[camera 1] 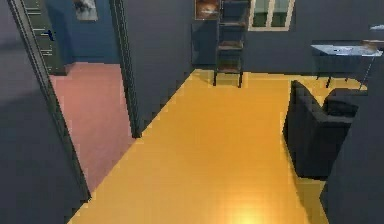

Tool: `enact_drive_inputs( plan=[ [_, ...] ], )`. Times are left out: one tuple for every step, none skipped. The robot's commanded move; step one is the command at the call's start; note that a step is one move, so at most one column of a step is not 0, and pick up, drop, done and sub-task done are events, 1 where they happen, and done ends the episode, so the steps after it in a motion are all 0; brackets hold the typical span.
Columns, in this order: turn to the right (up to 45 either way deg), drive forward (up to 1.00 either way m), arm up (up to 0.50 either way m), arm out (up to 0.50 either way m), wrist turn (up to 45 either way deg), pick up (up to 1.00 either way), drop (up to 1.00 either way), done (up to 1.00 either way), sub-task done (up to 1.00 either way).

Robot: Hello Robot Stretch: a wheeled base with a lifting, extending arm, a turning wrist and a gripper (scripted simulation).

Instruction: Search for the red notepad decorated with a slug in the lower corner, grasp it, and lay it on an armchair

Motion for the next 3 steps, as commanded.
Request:
enact_drive_inputs(
  plan=[
    [0.0,1.0,0.0,0.0,0.0,0.0,0.0,0.0,0.0],
    [0.0,0.15,0.0,0.0,0.0,0.0,0.0,0.0,0.0],
    [-45.0,0.0,0.0,0.0,0.0,0.0,0.0,0.0,0.0]
  ],
)
